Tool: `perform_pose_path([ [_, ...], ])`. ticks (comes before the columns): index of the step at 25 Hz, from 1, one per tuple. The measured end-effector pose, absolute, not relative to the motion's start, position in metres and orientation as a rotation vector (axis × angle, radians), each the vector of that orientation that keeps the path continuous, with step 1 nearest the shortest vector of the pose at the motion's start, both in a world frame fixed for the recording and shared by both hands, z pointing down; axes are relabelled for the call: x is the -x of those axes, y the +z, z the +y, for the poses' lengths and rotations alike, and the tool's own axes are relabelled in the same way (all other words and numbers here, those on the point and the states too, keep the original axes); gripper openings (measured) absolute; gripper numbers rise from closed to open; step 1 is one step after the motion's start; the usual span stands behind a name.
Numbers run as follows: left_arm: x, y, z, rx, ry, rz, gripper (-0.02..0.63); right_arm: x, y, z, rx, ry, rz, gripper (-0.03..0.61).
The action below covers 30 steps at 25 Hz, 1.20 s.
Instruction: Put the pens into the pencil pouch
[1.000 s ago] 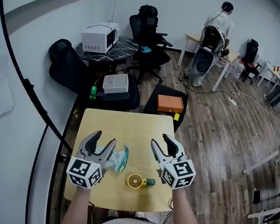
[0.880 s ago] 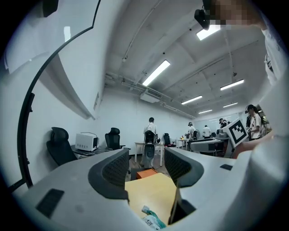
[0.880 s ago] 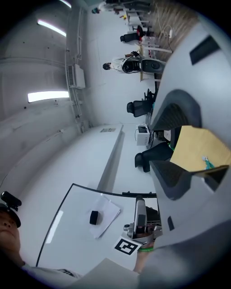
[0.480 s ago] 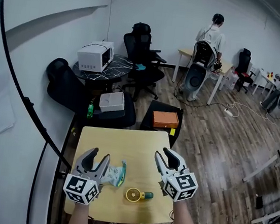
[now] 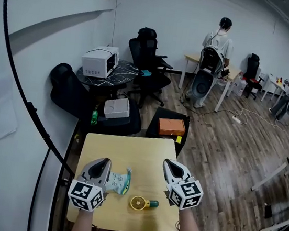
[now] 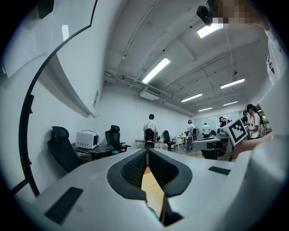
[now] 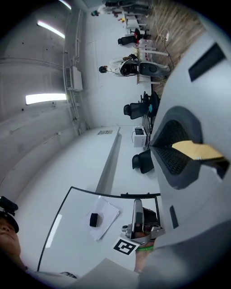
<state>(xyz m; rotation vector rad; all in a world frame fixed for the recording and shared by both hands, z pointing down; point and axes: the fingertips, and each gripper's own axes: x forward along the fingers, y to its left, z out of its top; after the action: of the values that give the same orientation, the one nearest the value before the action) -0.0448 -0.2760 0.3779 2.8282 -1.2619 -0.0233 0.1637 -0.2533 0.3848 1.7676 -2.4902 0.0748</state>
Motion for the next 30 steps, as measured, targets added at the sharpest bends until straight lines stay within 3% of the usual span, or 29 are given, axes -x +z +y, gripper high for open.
perform_pose_path([
  [30,0.042,0.384,-0.294,-2.796,0.060,-1.313,0.020,-0.159,0.372,-0.264,-1.724,0.006,-2.501,0.000],
])
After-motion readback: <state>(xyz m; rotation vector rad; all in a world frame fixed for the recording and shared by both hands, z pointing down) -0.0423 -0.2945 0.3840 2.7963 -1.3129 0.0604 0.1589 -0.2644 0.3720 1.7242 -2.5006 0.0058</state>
